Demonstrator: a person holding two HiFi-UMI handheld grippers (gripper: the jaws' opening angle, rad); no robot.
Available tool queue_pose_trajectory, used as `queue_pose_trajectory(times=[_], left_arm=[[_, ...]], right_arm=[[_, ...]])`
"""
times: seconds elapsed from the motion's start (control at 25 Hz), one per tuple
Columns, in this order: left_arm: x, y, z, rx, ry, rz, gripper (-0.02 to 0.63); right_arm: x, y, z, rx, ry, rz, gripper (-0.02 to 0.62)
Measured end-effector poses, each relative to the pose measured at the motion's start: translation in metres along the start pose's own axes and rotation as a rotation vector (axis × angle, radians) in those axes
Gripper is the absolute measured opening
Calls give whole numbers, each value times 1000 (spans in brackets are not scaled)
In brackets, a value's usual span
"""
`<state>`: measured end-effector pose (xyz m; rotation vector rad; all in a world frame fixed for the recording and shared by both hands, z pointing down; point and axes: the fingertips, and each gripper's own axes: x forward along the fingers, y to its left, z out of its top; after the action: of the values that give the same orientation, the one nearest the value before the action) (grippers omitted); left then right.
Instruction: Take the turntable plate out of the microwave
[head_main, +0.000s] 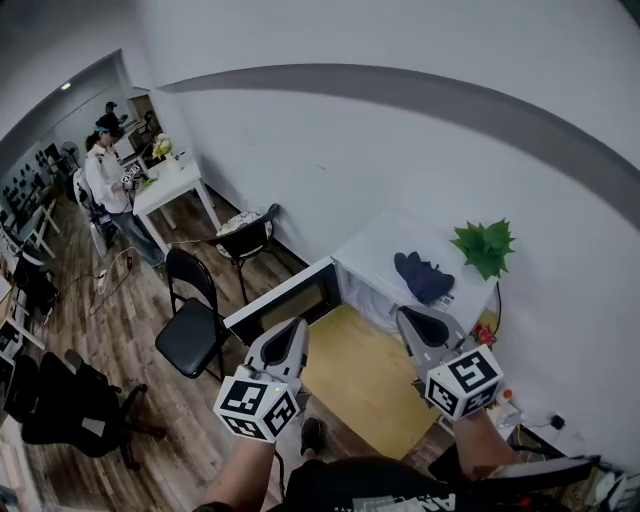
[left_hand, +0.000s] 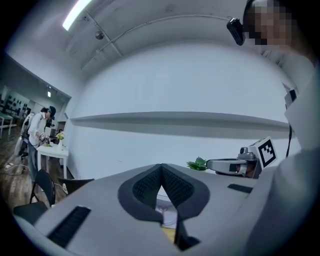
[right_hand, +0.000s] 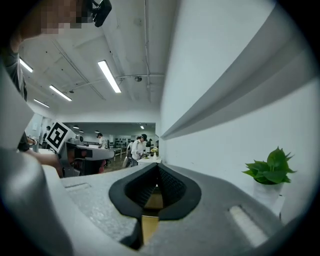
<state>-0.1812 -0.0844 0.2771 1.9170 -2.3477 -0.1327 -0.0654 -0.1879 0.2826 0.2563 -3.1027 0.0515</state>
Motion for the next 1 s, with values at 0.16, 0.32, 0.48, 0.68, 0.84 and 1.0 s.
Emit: queue_pose_trajectory(times=[0.16,0.32,0.48,0.68,0.84,1.0], left_arm=[[39,26,0,13,14,-104,2],[72,50,5,15,29,-208,2],[98,74,7,-1,42,-272,2],[122,89,6,-18,47,-341,2],[134,97,-1,-15,75,-403,3],[144,102,-9,-2,107,-448,77]], right_arm=[[25,-15,2,-1,3,-114,4],[45,-27,3,34,5,-235,4],[61,-34,7,25,0,-329,5],[71,-42,-1,41,5,-430,6],[82,-43,1,38,-10,-487,25],[92,-40,1,35,-16,-519,39]])
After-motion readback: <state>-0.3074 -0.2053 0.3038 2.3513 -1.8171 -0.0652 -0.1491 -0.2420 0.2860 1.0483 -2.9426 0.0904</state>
